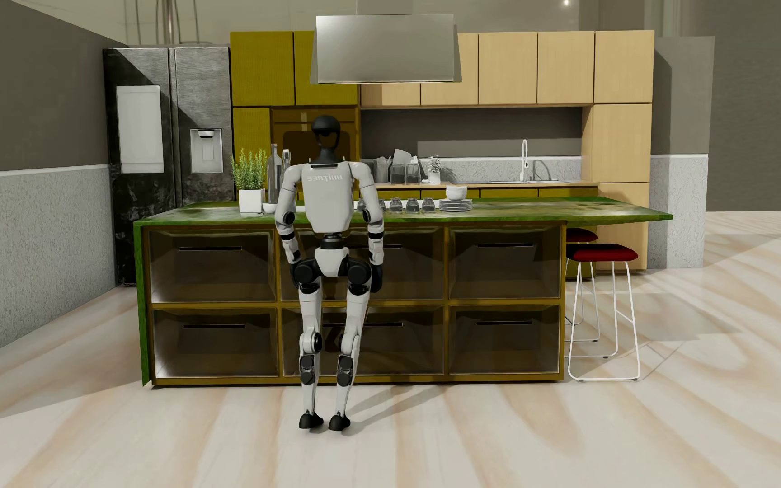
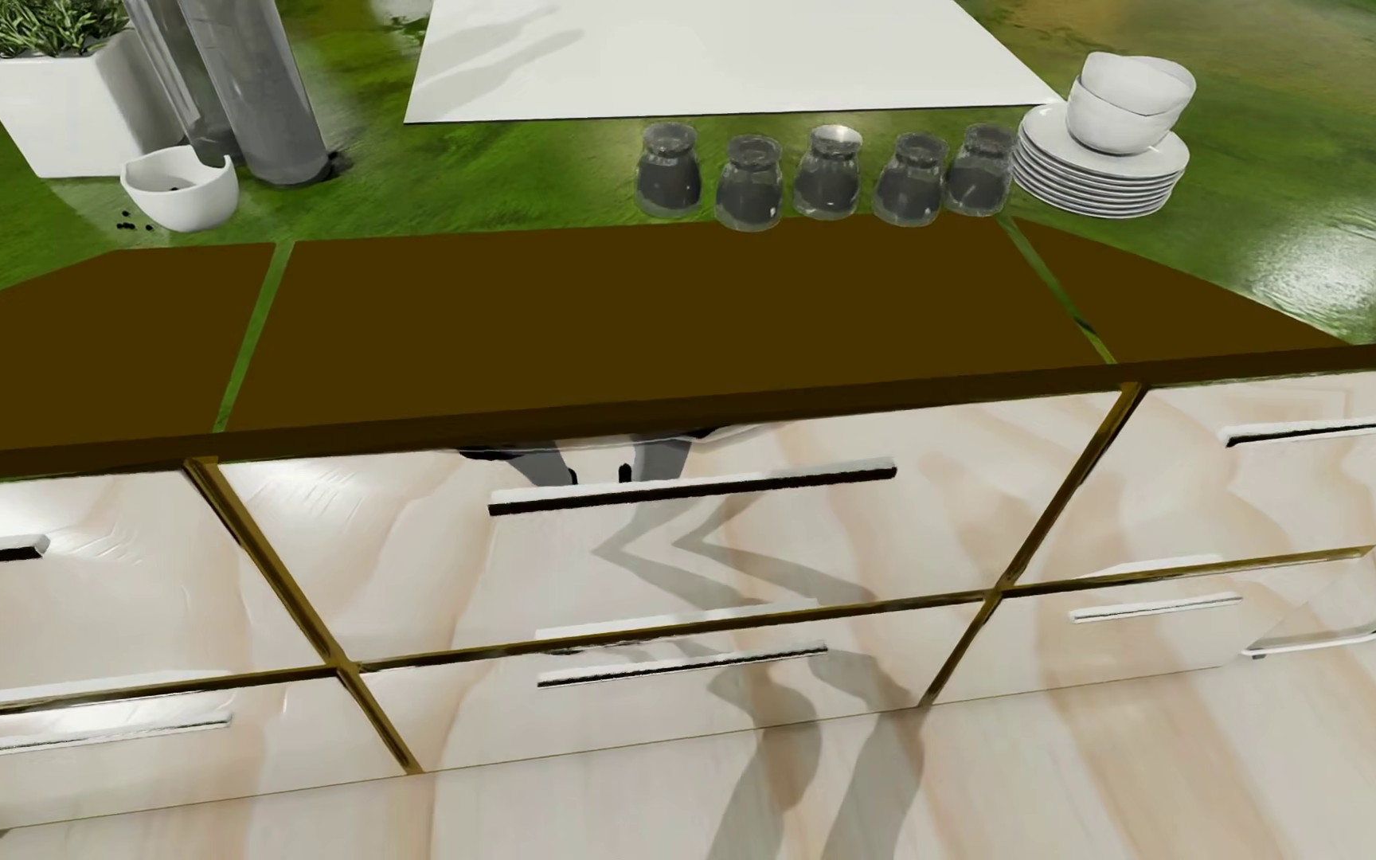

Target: Move towards the corner

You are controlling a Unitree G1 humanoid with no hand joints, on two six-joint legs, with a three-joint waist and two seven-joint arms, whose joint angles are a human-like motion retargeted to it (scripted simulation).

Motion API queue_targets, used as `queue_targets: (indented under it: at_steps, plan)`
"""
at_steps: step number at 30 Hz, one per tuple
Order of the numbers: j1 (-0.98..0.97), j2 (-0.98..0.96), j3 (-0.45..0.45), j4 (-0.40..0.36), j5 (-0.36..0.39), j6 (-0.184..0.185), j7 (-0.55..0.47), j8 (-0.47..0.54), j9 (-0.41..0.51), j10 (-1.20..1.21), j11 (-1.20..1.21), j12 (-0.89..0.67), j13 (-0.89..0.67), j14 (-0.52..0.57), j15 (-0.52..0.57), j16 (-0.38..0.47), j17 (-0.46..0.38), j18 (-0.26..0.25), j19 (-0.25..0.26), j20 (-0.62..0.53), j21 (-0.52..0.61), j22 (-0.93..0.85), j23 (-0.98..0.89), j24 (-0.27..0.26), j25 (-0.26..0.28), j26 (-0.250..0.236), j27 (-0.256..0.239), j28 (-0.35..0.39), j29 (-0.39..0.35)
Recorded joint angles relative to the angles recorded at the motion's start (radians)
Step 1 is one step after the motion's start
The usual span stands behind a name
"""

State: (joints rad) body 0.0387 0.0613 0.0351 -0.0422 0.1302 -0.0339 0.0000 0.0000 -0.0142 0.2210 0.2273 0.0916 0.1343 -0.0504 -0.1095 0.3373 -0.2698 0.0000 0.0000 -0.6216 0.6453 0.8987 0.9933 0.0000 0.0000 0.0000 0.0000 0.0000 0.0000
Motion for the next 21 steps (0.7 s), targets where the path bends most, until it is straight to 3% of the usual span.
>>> queue_targets:
  at_steps: [9,21]
  plan:
    - [0.0,-0.002,-0.008,0.005,0.005,0.006,0.0,0.0,-0.012,-0.001,0.005,0.006,-0.004,-0.007,-0.001,-0.004,-0.001,0.0,0.0,0.015,-0.029,0.001,0.012,0.0,0.0,0.0,0.0,0.0,0.0]
    - [0.009,0.008,-0.049,0.005,0.009,0.021,0.0,0.0,-0.016,-0.003,-0.009,-0.016,-0.034,-0.005,0.015,-0.009,-0.019,0.0,0.0,-0.027,0.026,0.023,0.035,0.0,0.0,0.0,0.0,0.0,0.0]
